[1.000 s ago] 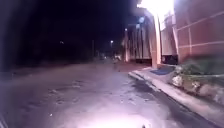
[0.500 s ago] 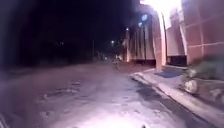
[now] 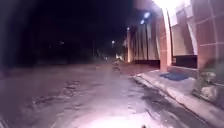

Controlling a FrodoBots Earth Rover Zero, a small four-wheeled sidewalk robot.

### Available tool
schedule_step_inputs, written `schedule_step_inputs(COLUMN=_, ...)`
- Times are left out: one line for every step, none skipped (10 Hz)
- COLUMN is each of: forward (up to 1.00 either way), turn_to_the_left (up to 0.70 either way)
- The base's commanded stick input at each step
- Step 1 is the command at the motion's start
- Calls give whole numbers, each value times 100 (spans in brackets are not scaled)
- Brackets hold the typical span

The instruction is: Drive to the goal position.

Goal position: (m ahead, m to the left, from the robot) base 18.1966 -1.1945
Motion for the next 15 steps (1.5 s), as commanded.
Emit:
schedule_step_inputs(forward=70, turn_to_the_left=0)
schedule_step_inputs(forward=70, turn_to_the_left=0)
schedule_step_inputs(forward=70, turn_to_the_left=0)
schedule_step_inputs(forward=70, turn_to_the_left=0)
schedule_step_inputs(forward=70, turn_to_the_left=0)
schedule_step_inputs(forward=70, turn_to_the_left=0)
schedule_step_inputs(forward=70, turn_to_the_left=0)
schedule_step_inputs(forward=70, turn_to_the_left=0)
schedule_step_inputs(forward=70, turn_to_the_left=0)
schedule_step_inputs(forward=70, turn_to_the_left=0)
schedule_step_inputs(forward=70, turn_to_the_left=0)
schedule_step_inputs(forward=70, turn_to_the_left=0)
schedule_step_inputs(forward=70, turn_to_the_left=0)
schedule_step_inputs(forward=70, turn_to_the_left=0)
schedule_step_inputs(forward=70, turn_to_the_left=0)
